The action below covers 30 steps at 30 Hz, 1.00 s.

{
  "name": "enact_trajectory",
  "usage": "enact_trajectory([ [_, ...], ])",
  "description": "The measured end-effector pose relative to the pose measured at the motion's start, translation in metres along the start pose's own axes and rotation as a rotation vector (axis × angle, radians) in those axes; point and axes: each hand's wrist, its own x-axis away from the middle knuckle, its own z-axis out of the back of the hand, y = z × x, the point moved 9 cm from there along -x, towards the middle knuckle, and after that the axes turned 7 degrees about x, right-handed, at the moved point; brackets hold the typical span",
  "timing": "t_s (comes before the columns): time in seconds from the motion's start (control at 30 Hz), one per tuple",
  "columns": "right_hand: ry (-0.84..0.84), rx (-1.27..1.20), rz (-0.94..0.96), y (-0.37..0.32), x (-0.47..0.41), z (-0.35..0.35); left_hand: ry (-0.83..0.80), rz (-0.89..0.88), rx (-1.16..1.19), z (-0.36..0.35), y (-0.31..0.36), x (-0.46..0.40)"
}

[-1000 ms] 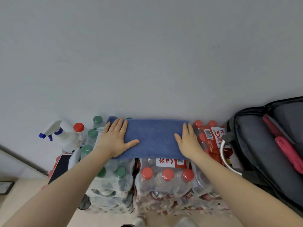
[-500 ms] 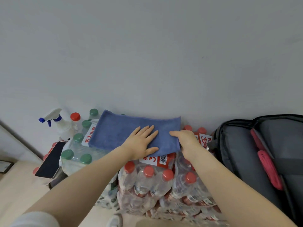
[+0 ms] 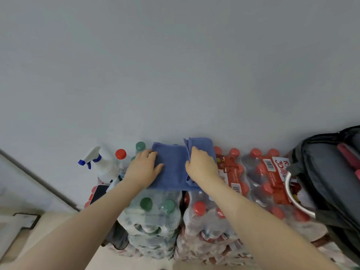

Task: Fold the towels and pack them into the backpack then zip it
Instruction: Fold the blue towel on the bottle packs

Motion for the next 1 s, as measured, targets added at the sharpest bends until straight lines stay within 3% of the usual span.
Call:
enact_trajectory([
  [0.2,-0.123,0.107,0.087,-0.020,-0.001,-0.019,-0.053,0.183,0.025,-0.001,-0.018,-0.007],
  [0.4,0.135,0.271,0.207,-0.003,0.002,0.003,-0.231,0.208,0.272,-0.008,-0.013,-0.016],
  [0.5,-0.041,0.369,0.114,0.014,0.006,-0.026,-0.237,0.160,0.400,-0.004,-0.005,-0.016],
  [0.63,-0.078,0.424,0.131,0.014,-0.003,-0.039,-0.198,0.062,0.692,0.008,0.023,-0.017],
  [0.7,-0.098,0.299,0.157,0.013,-0.006,-0.039,-0.174,-0.004,0.740,0.012,0.042,-0.019],
  [0.73,-0.065,0.116,0.161,0.015,-0.006,-0.032,-0.169,-0.026,0.762,0.013,0.051,-0.021],
  [0.8,0.114,-0.348,0.097,0.031,0.001,-0.005,-0.191,-0.064,0.803,0.010,0.071,-0.024],
  [0.87,0.308,-0.569,-0.038,0.059,0.015,0.019,-0.240,-0.113,0.757,0.001,0.093,-0.027],
  [0.93,0.279,-0.618,-0.196,0.083,0.022,0.019,-0.293,-0.167,0.615,-0.012,0.112,-0.025],
  [1.0,0.128,-0.653,-0.273,0.095,0.024,0.008,-0.324,-0.207,0.548,-0.023,0.125,-0.022],
])
